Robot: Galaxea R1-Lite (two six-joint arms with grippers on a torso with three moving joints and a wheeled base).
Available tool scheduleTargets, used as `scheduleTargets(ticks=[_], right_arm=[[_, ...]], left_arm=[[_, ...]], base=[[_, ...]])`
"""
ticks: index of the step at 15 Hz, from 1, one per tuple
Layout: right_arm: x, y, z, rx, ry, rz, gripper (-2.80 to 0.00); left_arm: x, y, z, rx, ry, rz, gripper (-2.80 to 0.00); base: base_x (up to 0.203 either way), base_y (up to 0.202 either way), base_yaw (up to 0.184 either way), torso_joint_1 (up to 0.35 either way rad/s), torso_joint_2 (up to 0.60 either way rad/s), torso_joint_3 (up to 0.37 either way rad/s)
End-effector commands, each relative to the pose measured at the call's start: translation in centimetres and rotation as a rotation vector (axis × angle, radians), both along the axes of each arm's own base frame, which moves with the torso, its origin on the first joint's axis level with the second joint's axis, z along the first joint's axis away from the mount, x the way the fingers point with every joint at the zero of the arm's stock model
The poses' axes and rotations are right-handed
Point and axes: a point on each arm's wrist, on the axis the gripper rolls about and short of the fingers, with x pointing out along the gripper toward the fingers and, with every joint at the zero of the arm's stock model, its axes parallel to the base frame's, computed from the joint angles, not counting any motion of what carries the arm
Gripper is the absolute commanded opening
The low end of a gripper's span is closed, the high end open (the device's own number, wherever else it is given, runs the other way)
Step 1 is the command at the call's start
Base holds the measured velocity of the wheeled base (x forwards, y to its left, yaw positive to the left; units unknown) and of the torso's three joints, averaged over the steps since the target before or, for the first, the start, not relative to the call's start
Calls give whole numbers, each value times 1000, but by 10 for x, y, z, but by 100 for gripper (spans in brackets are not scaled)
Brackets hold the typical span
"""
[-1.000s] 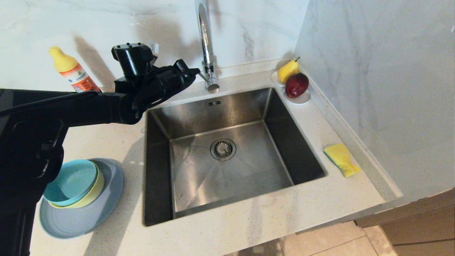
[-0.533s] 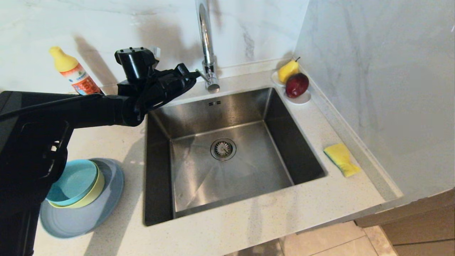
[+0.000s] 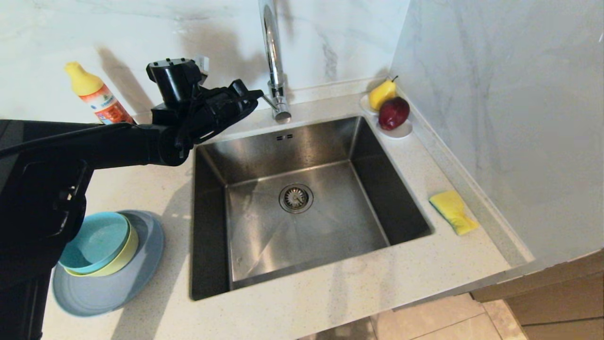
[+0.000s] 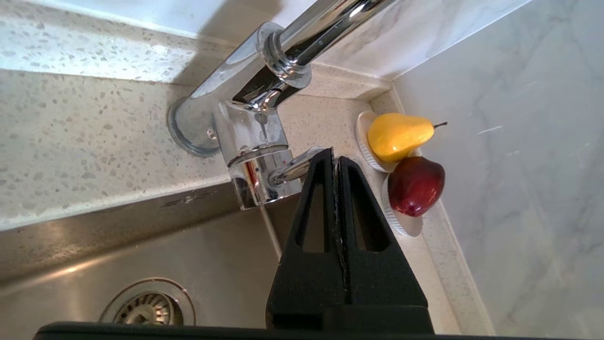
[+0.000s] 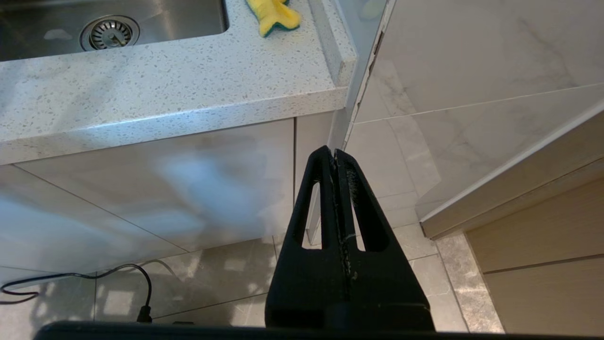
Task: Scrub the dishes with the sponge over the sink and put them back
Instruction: Turn on the faucet
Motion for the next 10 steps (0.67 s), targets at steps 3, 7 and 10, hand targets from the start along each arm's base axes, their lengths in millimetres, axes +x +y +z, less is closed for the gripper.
scheduleTargets(ticks=[3,7,10], right_arm=[[0,0,0,-1,-1,1,-280],[0,0,0,-1,-1,-1,-280],[0,0,0,-1,-1,0,-280]], left_arm=[[-3,3,6,52,-50,20,-280],[-2,9,8,63,-63,40,-280],[-1,9,6,62,-69,39,-280]], base=[[0,0,0,0,0,0],[0,0,0,0,0,0],[0,0,0,0,0,0]])
